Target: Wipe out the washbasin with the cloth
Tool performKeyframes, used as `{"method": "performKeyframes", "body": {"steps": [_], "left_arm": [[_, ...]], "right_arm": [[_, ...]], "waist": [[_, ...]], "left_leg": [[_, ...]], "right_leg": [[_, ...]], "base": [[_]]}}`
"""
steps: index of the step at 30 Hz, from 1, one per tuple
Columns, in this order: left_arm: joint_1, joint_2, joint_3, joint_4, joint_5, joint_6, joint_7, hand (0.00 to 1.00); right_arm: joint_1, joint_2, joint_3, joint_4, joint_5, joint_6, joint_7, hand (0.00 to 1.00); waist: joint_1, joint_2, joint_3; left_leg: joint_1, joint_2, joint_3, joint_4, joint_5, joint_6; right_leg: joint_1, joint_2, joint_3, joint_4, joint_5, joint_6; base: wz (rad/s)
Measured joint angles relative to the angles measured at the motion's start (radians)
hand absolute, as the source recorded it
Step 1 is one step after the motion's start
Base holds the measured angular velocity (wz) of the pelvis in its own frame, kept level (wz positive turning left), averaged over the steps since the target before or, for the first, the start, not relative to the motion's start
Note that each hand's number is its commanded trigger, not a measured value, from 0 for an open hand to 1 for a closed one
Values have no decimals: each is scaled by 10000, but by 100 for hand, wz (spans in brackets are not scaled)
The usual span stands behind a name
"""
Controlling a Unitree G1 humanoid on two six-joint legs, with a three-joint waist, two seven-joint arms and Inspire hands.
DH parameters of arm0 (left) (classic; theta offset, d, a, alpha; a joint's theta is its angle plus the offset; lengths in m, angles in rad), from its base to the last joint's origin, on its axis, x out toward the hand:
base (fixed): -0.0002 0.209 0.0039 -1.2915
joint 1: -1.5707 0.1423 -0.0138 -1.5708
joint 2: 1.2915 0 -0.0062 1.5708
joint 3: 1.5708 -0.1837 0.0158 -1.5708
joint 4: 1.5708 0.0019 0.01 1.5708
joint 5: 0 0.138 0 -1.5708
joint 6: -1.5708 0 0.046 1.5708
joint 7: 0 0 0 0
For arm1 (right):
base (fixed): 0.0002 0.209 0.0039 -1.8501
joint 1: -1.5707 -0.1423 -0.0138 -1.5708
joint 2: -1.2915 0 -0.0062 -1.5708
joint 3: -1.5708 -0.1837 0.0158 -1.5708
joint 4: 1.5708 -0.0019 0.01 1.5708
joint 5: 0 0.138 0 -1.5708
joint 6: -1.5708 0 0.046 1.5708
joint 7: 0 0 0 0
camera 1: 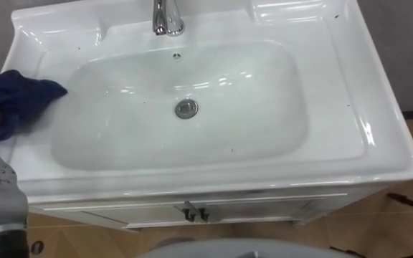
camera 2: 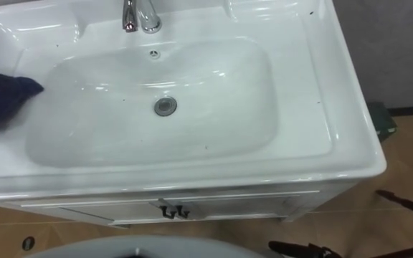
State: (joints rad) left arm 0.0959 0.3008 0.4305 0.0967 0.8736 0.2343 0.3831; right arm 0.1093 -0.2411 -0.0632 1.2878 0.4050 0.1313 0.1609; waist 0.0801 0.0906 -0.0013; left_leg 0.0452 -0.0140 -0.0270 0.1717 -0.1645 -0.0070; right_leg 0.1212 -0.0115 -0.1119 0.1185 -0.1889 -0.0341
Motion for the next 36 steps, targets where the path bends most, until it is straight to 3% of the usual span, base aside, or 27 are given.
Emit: {"method": "performKeyframes", "body": {"steps": [4, 6, 15, 21, 23, 29, 36], "left_arm": [[-227, 3, 6, -69, -449, -15, 30, 0], [-273, 2, 29, -523, -1299, -78, 130, 0], [-534, -1, 930, -797, -3747, -799, 1018, 0], [-535, -1, 1200, -1212, -5325, -853, 1269, 0], [-536, 0, 1292, -1424, -5347, -885, 1385, 0], [-546, 263, 2111, -1582, -6643, -1233, 2177, 0], [-567, 267, 3120, -1823, -8991, -1695, 2943, 0]], "right_arm": [[-79, 18, 14, 5, 221, -8, -148, 0], [-72, 58, 13, 49, 231, -58, -198, 0], [80, 139, 27, -20, 213, -296, -61, 0], [41, 163, 24, -22, 186, -293, 136, 0], [79, 181, 16, -18, 200, -295, 162, 0], [190, 163, -81, -31, 258, -314, 142, 0], [215, 299, -238, -21, 316, -430, 49, 0]], "waist": [[20, 92, 18], [40, 96, 16], [99, -29, 8], [112, -67, 3], [110, -61, 4], [94, 59, 8], [158, 64, 16]], "left_leg": [[-15, 1, 5, 2, 0, 0], [-22, 1, 14, 0, 0, 0], [80, -3, 117, -52, 0, 0], [187, 9, 188, -64, 0, 0], [188, 8, 191, -63, 0, 0], [191, 3, 192, -55, -1, 1], [196, -11, 147, -55, -1, 1]], "right_leg": [[3, 1, -14, -2, 0, 0], [5, 3, -11, -11, -3, 0], [20, -1, 125, -5, -15, 11], [83, 1, 225, 24, -16, 12], [85, 3, 240, 23, -16, 13], [91, 8, 262, 23, -16, 15], [145, 5, 187, -18, -29, 25]], "base": [[0], [0], [-4], [-4], [0], [1], [3]]}}
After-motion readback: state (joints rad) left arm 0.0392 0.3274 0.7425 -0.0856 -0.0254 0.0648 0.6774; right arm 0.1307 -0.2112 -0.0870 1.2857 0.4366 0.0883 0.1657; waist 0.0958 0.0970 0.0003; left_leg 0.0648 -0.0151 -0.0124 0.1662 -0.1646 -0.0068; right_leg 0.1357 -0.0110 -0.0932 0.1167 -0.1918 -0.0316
